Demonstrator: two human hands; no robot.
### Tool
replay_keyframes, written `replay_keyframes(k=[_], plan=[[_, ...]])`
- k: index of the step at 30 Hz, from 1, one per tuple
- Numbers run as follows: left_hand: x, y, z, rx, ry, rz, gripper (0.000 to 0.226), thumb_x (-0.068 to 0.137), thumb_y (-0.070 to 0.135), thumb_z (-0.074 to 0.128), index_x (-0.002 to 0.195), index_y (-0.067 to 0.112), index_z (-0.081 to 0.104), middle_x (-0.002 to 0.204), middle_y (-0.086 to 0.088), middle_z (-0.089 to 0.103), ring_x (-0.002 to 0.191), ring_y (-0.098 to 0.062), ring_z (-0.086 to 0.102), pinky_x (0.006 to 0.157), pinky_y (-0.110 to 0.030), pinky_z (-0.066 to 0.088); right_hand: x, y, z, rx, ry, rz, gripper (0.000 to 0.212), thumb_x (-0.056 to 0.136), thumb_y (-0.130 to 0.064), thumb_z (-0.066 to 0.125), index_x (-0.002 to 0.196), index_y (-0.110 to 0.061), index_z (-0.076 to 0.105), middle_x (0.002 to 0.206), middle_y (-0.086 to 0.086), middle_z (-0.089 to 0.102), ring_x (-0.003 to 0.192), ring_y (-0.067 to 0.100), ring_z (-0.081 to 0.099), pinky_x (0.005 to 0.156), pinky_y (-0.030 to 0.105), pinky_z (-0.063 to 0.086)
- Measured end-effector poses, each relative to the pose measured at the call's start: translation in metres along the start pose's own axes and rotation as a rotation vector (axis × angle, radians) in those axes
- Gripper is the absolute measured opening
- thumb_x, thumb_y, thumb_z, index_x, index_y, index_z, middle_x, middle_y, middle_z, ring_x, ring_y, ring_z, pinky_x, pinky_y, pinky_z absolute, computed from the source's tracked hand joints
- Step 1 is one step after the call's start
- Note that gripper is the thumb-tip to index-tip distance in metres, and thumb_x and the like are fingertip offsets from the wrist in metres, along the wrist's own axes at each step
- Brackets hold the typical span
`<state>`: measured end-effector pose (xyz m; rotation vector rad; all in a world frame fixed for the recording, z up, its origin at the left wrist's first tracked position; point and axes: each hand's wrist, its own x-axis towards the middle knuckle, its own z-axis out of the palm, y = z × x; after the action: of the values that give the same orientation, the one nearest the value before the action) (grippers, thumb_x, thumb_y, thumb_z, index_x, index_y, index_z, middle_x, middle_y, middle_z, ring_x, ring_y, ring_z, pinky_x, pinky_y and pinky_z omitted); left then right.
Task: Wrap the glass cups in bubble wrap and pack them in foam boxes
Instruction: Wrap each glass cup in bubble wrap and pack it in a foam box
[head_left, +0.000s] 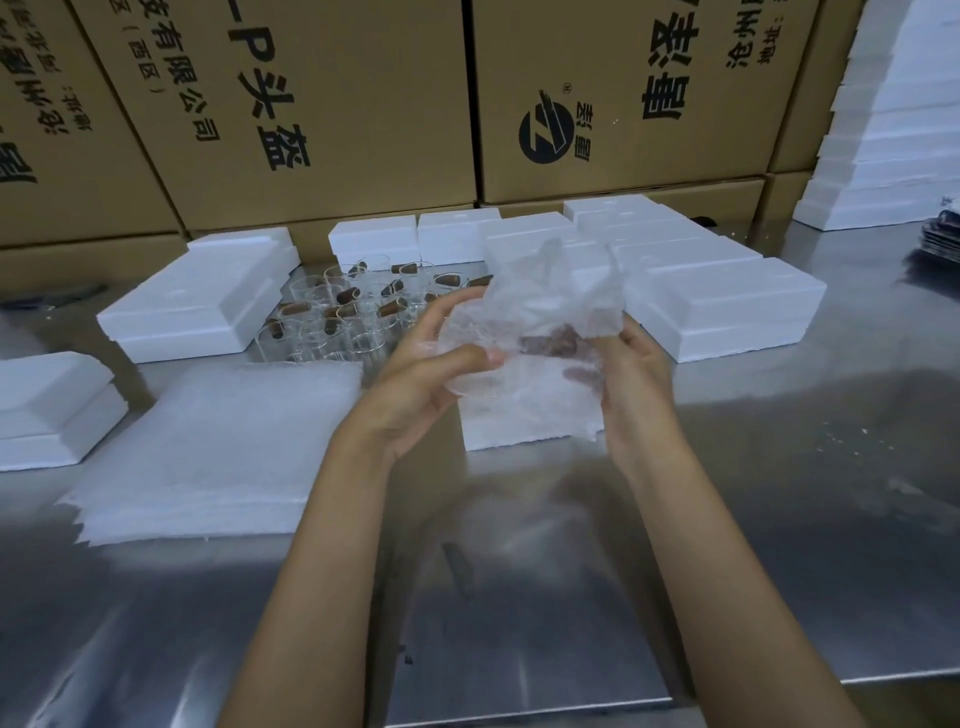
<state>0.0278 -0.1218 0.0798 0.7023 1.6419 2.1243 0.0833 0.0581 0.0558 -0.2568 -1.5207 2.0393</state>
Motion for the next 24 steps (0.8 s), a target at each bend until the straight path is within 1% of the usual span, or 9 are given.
replay_keyframes(k=[2,5,7,9,11,14,16,19,24], plan=[[-0.010,-0.001,0.003,0.172,-0.004,0.013,0.059,0.069,0.009,0.077,0.122,0.032,0.062,0.124,0.005,0.069,0.116,-0.014,0.065,0.097,-0.027,0.052,-0.004,-0.005,-0.005,-0.091,-0.020,-0.074,0.024,0.094,-0.021,0.070,0.074,-0.034,0.077,0.077,-0.013,0.074,0.074,0.005,0.068,0.062,0.022,0.055],[-0.028,-0.015,0.014,0.453,-0.034,0.044,0.058,0.065,0.018,0.082,0.116,0.035,0.061,0.107,0.030,0.068,0.103,0.011,0.062,0.085,-0.005,0.044,-0.013,-0.005,-0.016,-0.250,-0.069,-0.187,0.014,0.090,-0.024,0.074,0.080,-0.015,0.073,0.074,0.005,0.069,0.069,0.019,0.066,0.059,0.035,0.058],[-0.034,-0.028,0.023,0.471,-0.064,0.040,0.059,0.065,0.011,0.081,0.117,0.028,0.061,0.112,0.015,0.070,0.105,-0.003,0.067,0.090,-0.016,0.050,-0.017,0.002,-0.021,-0.418,-0.103,-0.258,0.021,0.090,-0.016,0.074,0.081,0.001,0.064,0.076,0.021,0.059,0.065,0.024,0.054,0.059,0.048,0.054],[-0.037,-0.036,0.030,0.491,-0.071,0.019,0.063,0.065,0.007,0.078,0.124,0.019,0.059,0.120,-0.003,0.068,0.112,-0.019,0.066,0.098,-0.032,0.053,-0.020,0.008,-0.023,-0.549,-0.107,-0.291,0.023,0.089,-0.013,0.072,0.073,-0.004,0.057,0.065,0.015,0.048,0.063,0.015,0.040,0.055,0.044,0.043],[-0.039,-0.040,0.030,0.581,-0.079,-0.010,0.069,0.065,0.013,0.077,0.130,0.021,0.057,0.125,-0.001,0.065,0.115,-0.017,0.064,0.096,-0.029,0.054,-0.022,0.014,-0.024,-0.624,-0.062,-0.314,0.028,0.088,-0.014,0.069,0.066,-0.013,0.052,0.056,-0.004,0.039,0.059,0.012,0.033,0.055,0.033,0.036],[-0.043,-0.044,0.029,0.658,-0.045,-0.003,0.073,0.063,0.029,0.081,0.129,0.041,0.053,0.127,0.013,0.060,0.112,0.002,0.059,0.083,-0.008,0.048,-0.032,0.019,-0.025,-0.676,0.050,-0.350,0.012,0.080,-0.030,0.062,0.074,-0.021,0.059,0.061,-0.007,0.055,0.058,0.008,0.048,0.057,0.032,0.048],[-0.042,-0.046,0.030,0.663,0.046,0.046,0.059,0.067,0.025,0.079,0.119,0.045,0.058,0.118,0.012,0.063,0.105,-0.004,0.061,0.079,-0.016,0.053,-0.040,0.022,-0.024,-0.659,0.079,-0.360,0.013,0.076,-0.040,0.060,0.087,-0.034,0.060,0.070,-0.012,0.063,0.064,0.005,0.057,0.059,0.028,0.047],[-0.036,-0.046,0.032,0.720,0.190,0.138,0.029,0.079,-0.003,0.067,0.098,0.017,0.071,0.100,-0.005,0.066,0.092,-0.026,0.062,0.083,-0.043,0.052,-0.047,0.025,-0.024,-0.597,0.028,-0.444,0.012,0.081,-0.041,0.060,0.091,-0.034,0.057,0.077,-0.015,0.062,0.072,0.008,0.060,0.063,0.030,0.048],[-0.024,-0.044,0.031,0.729,0.165,0.097,0.026,0.076,-0.007,0.066,0.086,0.017,0.070,0.101,-0.010,0.056,0.090,-0.024,0.060,0.081,-0.030,0.048,-0.056,0.030,-0.025,-0.801,-0.178,-0.676,0.018,0.080,-0.024,0.049,0.080,-0.018,0.066,0.087,-0.013,0.064,0.096,0.013,0.051,0.085,0.030,0.044]])
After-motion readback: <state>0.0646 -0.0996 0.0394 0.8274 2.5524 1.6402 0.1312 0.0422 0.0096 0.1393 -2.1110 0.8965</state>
